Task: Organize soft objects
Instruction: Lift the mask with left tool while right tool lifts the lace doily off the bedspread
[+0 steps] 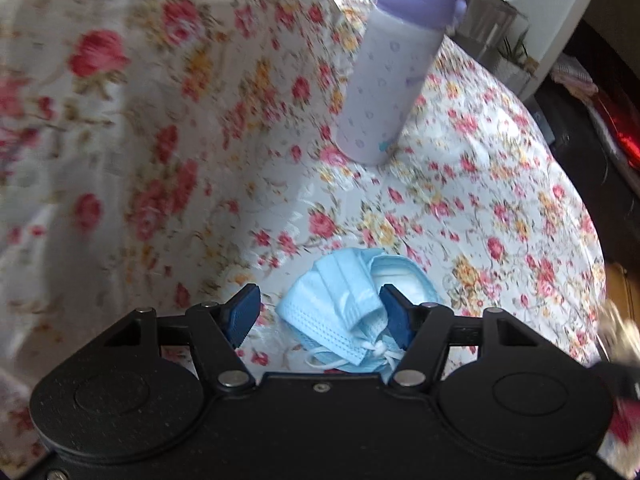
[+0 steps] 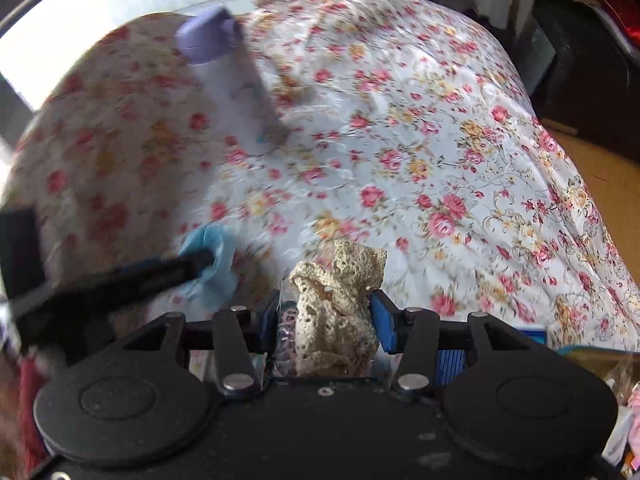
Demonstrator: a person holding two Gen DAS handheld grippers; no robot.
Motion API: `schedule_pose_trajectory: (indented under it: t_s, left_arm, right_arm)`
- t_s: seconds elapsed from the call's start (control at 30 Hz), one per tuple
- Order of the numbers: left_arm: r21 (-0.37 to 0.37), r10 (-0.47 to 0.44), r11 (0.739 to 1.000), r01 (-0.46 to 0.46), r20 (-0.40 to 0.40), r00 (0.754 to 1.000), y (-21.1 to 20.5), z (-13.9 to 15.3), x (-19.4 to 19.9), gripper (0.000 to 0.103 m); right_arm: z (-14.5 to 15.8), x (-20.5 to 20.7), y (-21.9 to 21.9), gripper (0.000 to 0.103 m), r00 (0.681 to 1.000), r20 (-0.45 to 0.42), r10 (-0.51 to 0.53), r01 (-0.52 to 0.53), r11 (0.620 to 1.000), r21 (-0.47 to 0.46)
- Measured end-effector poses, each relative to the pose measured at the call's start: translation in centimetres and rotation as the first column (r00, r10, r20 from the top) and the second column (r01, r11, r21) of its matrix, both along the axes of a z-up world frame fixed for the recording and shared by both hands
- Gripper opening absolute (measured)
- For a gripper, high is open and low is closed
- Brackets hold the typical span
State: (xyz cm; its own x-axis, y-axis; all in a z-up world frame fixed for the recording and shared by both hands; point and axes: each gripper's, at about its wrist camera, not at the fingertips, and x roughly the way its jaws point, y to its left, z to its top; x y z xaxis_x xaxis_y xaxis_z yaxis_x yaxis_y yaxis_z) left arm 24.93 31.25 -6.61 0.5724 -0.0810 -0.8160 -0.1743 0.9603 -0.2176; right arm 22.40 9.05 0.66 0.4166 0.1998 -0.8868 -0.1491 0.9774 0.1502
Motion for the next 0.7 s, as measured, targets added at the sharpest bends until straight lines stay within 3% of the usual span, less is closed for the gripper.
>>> schedule_pose_trajectory:
  t_s: [0.3, 0.4, 0.47, 0.53, 0.7]
  left_arm:
    - [-0.020, 0.052, 0.998, -0.052, 0.004, 0.999, 1.2, 0.4, -0.7, 0.061]
    - [0.001, 0.030, 1.000, -0.030, 0.019, 0.999, 0.5, 0.7, -0.9, 0.073]
    - [0.021, 0.006, 1.000, -0.007, 0.040, 0.999, -0.1, 1.0, -1.0, 0.089]
    - [0.039, -0.035, 0.999, 0.033, 0.057, 0.998, -1.0, 1.1, -1.1, 0.097]
    - [0.124, -0.120, 0.986, 0.115, 0.030, 0.992, -2.9, 0.6, -1.0, 0.097]
  right_arm:
    - [2.7, -5.1, -1.7, 0.048, 0.999, 0.027, 0.019, -0.020, 0.999, 0.033]
    - [2.9, -6.3, -2.3, 0.048, 1.000, 0.027, 0.010, -0.011, 0.999, 0.031]
    - [2.8, -6.8, -2.7, 0.048, 1.000, 0.025, 0.010, -0.011, 0.999, 0.036]
    - [2.5, -7.2, -2.8, 0.048, 1.000, 0.012, 0.010, -0.011, 0.999, 0.041]
    - [1.5, -7.5, -2.7, 0.048, 0.999, -0.024, 0.021, -0.019, 0.999, 0.049]
